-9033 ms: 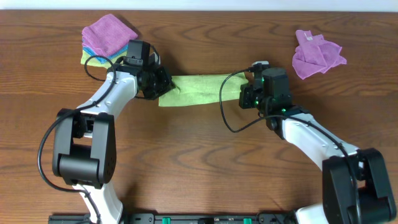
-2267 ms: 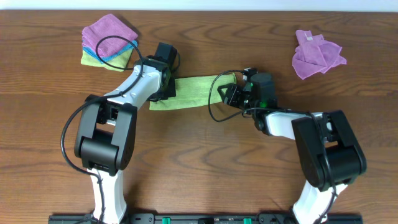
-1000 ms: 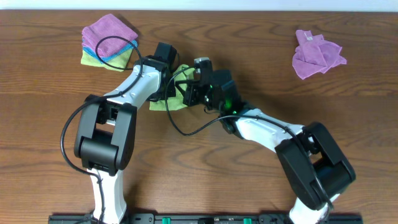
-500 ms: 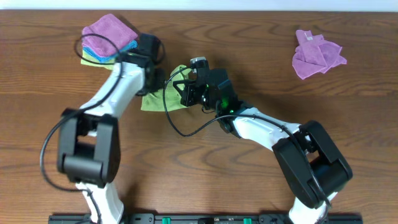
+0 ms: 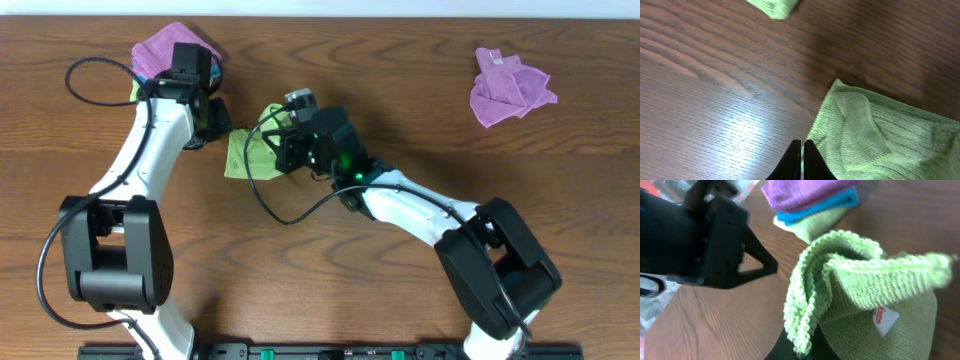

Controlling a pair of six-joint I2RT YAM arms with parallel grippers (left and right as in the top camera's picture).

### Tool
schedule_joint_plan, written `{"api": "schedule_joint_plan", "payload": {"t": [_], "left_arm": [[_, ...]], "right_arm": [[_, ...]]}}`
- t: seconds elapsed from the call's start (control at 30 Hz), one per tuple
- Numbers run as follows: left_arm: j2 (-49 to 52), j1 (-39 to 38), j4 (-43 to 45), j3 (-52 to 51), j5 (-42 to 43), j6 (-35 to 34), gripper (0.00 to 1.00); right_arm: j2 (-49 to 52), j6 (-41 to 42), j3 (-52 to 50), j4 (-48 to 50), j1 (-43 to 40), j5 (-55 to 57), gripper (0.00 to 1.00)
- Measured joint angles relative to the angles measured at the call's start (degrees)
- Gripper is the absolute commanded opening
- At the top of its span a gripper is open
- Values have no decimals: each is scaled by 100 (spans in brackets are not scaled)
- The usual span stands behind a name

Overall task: Fold the cloth
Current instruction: 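Release the folded green cloth and lift both grippers away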

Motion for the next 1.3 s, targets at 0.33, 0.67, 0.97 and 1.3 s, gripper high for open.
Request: {"api": "schedule_joint_plan", "payload": {"t": [0.33,0.67,0.97,1.3], "left_arm": [[0,37,-22,0,-28,26,6],[-216,496,-85,0,-68,46,6],[-647,776,-195,0,-68,46,6],[-647,820,-216,0,-68,46,6]], "right_arm": [[817,-546,1049,-654,164,83,1],[1427,-820,1333,-748,420,118,1],[1705,-901,1416,-577,573,210,46],[1705,-909,1432,-439,627,-393,47]]}}
